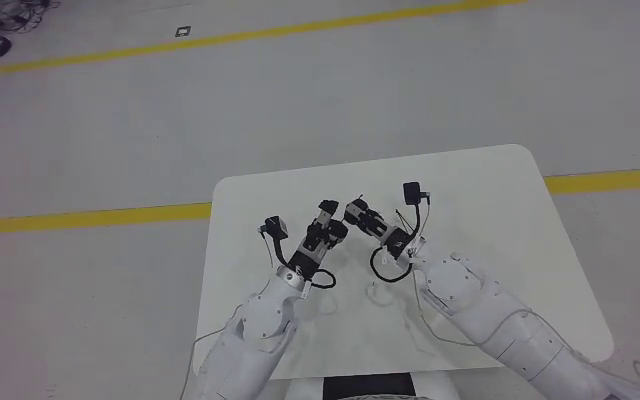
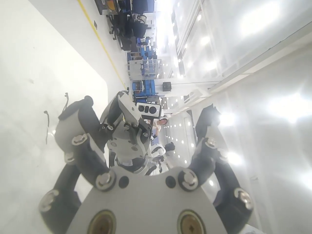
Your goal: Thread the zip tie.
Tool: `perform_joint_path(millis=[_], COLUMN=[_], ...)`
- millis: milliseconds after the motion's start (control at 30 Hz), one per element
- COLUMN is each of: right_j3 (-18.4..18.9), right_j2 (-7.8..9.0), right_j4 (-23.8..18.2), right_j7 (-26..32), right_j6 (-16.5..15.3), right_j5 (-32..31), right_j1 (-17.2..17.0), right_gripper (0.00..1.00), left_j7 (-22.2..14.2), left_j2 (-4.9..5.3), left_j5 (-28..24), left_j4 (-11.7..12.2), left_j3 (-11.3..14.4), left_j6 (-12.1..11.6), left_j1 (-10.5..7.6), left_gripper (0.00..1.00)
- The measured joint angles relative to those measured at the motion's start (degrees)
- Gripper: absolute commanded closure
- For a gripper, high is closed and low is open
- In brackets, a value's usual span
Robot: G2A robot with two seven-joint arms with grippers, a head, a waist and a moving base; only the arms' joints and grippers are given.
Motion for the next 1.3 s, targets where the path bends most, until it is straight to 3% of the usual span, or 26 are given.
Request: perform_joint_path(millis=[233,300,633,1300], right_j3=[0.77,0.96,2.08,3.17], right_j2=[-0.59,-0.72,-1.41,-2.78], right_j4=[0.47,0.46,0.20,0.59], right_j7=[1.01,1.17,2.07,3.95], right_j6=[0.25,0.36,-0.09,0.20], right_j5=[-0.10,-0.32,-0.96,-3.33], right_j1=[-0.23,-0.34,-1.05,-1.13], right_gripper=[1.00,1.00,1.00,1.00], left_j7=[-0.55,-0.65,-0.50,0.35], left_j2=[-0.05,-0.05,-0.11,-0.13], left_j5=[-0.32,-0.15,1.46,1.39], left_j4=[0.49,0.57,1.18,1.38], left_j3=[0.32,0.37,1.12,1.06], left_j6=[0.55,0.60,1.33,2.02], left_j1=[-0.34,-0.41,-0.66,-0.24], left_gripper=[0.48,0.45,0.51,0.78])
